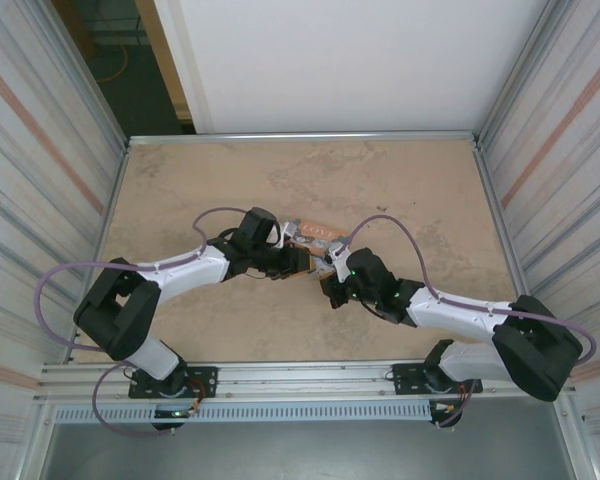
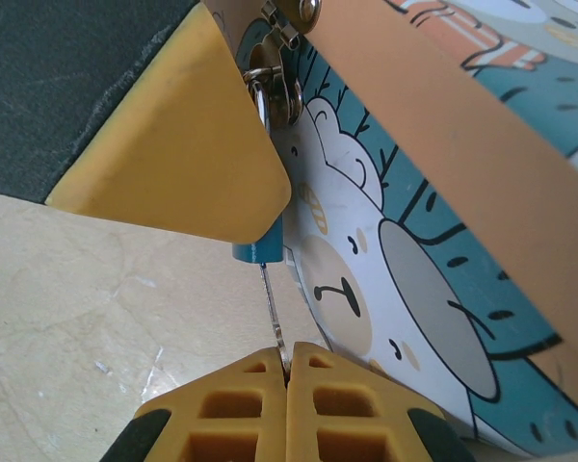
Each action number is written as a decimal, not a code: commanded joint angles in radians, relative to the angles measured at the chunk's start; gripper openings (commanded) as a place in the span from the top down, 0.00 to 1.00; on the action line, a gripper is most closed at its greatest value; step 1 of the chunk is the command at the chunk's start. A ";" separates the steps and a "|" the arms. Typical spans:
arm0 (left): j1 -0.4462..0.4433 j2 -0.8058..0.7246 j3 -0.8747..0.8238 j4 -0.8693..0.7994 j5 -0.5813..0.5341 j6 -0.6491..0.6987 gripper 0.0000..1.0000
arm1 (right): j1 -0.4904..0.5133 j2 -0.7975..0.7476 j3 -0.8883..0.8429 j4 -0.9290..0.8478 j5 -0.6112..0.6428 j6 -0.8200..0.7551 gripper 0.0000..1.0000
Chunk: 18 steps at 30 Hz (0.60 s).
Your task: Unlock the padlock with the key
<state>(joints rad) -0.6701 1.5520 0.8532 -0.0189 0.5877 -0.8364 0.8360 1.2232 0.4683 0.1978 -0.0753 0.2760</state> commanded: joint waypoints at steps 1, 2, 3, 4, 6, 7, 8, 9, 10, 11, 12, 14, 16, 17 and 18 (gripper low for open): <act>-0.007 -0.047 0.010 0.020 0.039 -0.003 0.98 | -0.008 0.004 0.023 0.023 -0.004 -0.012 1.00; -0.007 -0.049 0.008 0.020 0.041 -0.003 0.98 | -0.008 0.005 0.023 0.024 -0.003 -0.011 1.00; -0.009 -0.049 0.008 0.020 0.039 -0.003 0.98 | -0.011 0.006 0.021 0.028 -0.004 -0.010 1.00; -0.008 -0.049 0.007 0.020 0.039 -0.003 0.98 | -0.011 0.006 0.021 0.032 -0.004 -0.008 1.00; -0.009 -0.049 0.008 0.020 0.040 -0.003 0.98 | -0.012 0.007 0.021 0.038 -0.006 -0.006 1.00; -0.009 -0.049 0.009 0.020 0.038 -0.003 0.98 | -0.012 0.007 0.022 0.038 -0.006 -0.006 1.00; -0.009 -0.049 0.009 0.020 0.040 -0.003 0.98 | -0.013 0.009 0.024 0.040 -0.008 -0.006 1.00; -0.009 -0.049 0.008 0.020 0.038 -0.004 0.98 | -0.013 0.012 0.025 0.040 -0.009 -0.007 1.00; -0.009 -0.049 0.008 0.020 0.040 -0.004 0.98 | -0.012 0.015 0.027 0.042 -0.011 -0.007 1.00; -0.009 -0.049 0.009 0.021 0.040 -0.004 0.98 | -0.013 0.016 0.026 0.046 -0.012 -0.006 1.00; -0.009 -0.049 0.009 0.020 0.040 -0.005 0.98 | -0.015 0.016 0.027 0.052 -0.015 -0.005 1.00; -0.008 -0.049 0.009 0.022 0.041 -0.004 0.98 | -0.015 0.020 0.027 0.057 -0.017 -0.003 1.00; -0.009 -0.049 0.010 0.022 0.039 -0.004 0.98 | -0.016 0.028 0.034 0.055 -0.021 -0.003 1.00; -0.009 -0.049 0.009 0.022 0.041 -0.005 0.98 | -0.017 0.033 0.036 0.054 -0.022 -0.003 1.00; -0.009 -0.049 0.010 0.021 0.041 -0.006 0.98 | -0.016 0.035 0.039 0.056 -0.024 -0.003 1.00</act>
<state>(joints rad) -0.6701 1.5517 0.8528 -0.0185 0.5835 -0.8368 0.8295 1.2438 0.4698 0.2176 -0.0902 0.2764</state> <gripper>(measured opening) 0.241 0.046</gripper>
